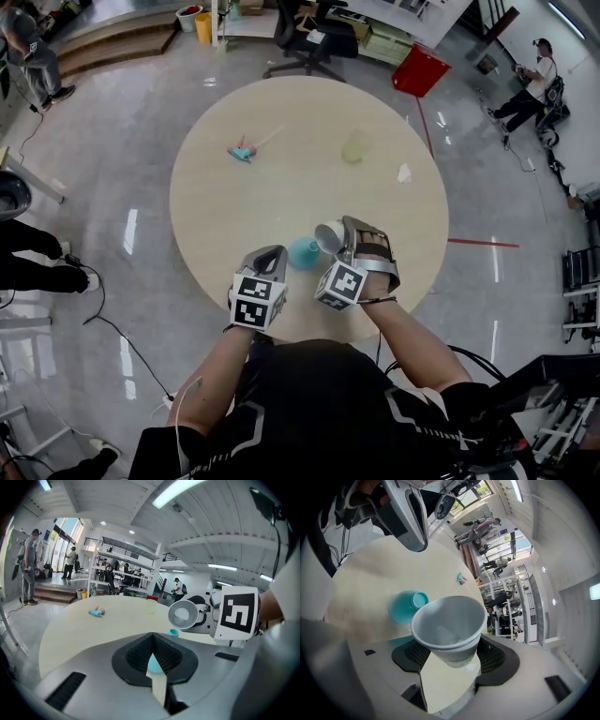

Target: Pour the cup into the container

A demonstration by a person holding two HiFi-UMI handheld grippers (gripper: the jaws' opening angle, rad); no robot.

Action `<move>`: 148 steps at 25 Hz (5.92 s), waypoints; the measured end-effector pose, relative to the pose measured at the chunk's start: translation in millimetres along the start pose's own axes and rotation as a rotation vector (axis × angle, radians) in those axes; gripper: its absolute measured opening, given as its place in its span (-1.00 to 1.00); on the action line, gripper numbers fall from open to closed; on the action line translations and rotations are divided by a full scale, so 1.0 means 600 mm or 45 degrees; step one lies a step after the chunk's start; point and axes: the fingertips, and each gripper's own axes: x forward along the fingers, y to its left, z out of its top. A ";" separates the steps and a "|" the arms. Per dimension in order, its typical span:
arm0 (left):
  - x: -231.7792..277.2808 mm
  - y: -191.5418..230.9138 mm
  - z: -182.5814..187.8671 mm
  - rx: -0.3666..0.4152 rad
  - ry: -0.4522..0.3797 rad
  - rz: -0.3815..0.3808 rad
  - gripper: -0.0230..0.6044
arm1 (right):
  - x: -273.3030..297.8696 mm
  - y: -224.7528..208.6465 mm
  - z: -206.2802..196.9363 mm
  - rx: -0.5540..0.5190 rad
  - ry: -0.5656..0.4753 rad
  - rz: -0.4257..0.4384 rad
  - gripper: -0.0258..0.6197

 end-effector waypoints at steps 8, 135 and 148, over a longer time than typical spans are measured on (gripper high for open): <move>0.004 0.002 0.002 -0.004 -0.011 -0.007 -0.96 | 0.002 0.002 -0.005 -0.040 0.013 -0.014 0.04; 0.031 0.008 -0.023 -0.100 0.098 0.203 -0.96 | 0.118 0.110 -0.178 1.401 -0.423 0.509 0.04; 0.052 0.031 -0.041 -0.132 0.119 0.201 -0.96 | 0.132 0.134 -0.180 1.494 -0.426 0.588 0.05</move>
